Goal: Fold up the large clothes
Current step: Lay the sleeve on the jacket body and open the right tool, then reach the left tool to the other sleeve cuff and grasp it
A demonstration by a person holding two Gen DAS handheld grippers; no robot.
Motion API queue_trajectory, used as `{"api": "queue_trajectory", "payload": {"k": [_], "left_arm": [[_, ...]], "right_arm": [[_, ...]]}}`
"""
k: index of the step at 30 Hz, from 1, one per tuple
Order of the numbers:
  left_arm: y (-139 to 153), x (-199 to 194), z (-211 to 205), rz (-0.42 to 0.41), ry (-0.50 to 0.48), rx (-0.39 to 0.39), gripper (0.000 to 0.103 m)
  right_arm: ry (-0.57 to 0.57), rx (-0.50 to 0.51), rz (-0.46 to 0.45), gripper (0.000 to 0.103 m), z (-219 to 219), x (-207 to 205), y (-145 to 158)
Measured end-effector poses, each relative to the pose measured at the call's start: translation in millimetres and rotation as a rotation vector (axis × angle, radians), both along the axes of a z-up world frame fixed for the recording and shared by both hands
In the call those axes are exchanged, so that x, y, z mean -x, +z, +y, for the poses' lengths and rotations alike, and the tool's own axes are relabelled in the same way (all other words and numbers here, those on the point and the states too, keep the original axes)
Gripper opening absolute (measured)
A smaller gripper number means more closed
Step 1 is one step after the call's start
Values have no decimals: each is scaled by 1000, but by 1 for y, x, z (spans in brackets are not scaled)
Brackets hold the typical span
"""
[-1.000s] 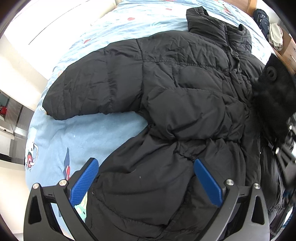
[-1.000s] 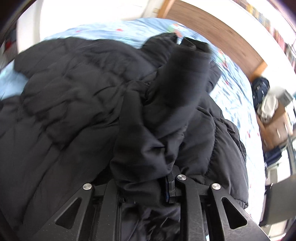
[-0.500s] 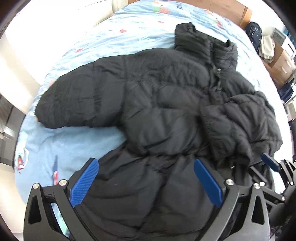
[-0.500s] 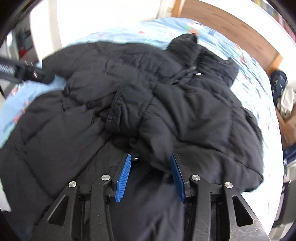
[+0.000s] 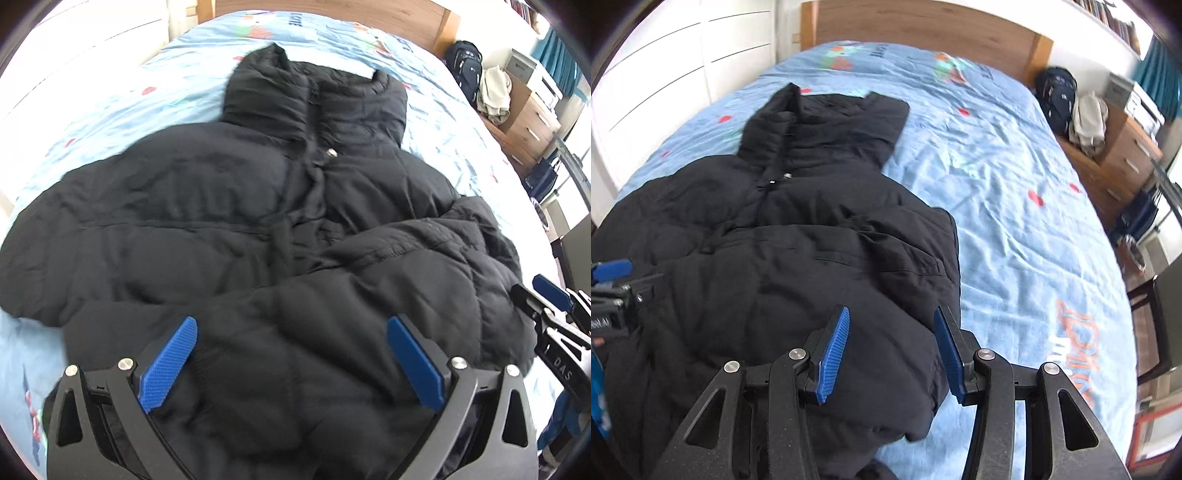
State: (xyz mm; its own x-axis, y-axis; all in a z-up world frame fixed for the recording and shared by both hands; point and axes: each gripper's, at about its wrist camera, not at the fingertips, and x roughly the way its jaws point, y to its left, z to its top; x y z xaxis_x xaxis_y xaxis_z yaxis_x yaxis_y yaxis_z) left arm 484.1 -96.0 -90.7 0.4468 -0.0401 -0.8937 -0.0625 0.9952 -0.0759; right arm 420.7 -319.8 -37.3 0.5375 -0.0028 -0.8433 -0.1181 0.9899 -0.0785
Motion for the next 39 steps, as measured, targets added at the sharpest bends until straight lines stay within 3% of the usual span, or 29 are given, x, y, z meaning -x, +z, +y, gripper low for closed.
{"api": "queue_trajectory", "payload": {"k": [6,11,15,18,20,24,28,33,39], "left_arm": [[-49,2,-4,23,22,-51,103],[-65,6,-3,23,39,-49,103],[-53,8,0,49,30,-46,103],[-37,22,6,13,41,-58,103],[-39,33,4,35,32,-58,103],[-54,36,5,74,18,-45,103],[-47,39,10,80,-3,-11,103],[-21,62,43,36,45,75,103],[-9,84,119,40,144,88,103]], "right_arm": [[32,-30,69,48,4,1,-42],[2,-64,117,48,-1,-7,-69],[-9,-44,139,48,-1,-5,-54],[-12,-64,91,48,0,11,-27],[-3,-99,62,48,4,29,-12],[8,-83,104,52,14,49,-26],[-52,-98,159,52,9,50,-37],[-91,-72,151,52,8,60,-18],[-151,-64,110,52,11,101,9]]}}
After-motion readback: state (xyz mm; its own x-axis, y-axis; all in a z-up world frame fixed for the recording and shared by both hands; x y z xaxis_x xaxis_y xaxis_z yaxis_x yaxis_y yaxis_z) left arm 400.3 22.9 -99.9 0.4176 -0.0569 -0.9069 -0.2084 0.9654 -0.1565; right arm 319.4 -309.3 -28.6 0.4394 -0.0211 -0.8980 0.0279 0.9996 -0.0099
